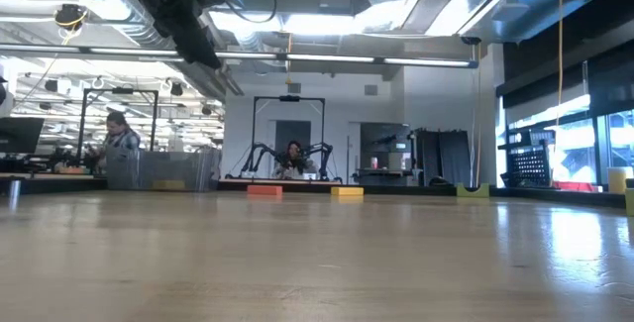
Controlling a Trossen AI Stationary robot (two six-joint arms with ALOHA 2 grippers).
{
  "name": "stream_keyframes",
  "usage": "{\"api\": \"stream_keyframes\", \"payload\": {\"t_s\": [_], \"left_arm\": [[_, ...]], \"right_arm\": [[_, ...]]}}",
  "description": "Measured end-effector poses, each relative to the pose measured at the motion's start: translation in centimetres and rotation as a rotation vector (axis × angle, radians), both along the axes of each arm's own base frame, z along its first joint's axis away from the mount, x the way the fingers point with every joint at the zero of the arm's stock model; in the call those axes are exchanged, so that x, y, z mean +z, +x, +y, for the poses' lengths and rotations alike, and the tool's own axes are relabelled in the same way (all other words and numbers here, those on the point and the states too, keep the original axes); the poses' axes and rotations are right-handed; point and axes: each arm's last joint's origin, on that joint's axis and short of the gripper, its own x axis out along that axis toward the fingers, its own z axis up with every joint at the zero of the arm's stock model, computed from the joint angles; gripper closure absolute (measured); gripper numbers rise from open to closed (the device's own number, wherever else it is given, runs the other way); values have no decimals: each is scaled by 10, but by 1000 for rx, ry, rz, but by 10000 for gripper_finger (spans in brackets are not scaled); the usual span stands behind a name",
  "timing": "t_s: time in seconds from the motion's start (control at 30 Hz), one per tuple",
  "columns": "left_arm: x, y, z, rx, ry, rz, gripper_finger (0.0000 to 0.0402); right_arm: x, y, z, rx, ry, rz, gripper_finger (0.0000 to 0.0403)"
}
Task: Sort & place blocks by color
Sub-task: Put the orange block into the white bin
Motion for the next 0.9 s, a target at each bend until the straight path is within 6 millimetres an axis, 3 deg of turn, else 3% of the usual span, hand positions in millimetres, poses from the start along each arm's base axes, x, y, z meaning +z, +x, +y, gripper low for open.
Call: {"api": "stream_keyframes", "payload": {"t_s": [0.17,0.43,0.63,0.9], "left_arm": [[0,0,1,50,17,16,254],[-1,-1,4,126,49,41,254],[-1,-1,4,132,54,43,254],[8,0,16,296,39,101,254]], "right_arm": [[10,10,0,-19,39,-53,239],[61,26,3,-106,-49,-244,238],[108,27,-6,-173,-295,-319,238],[156,37,-47,-196,-677,-472,238]]}}
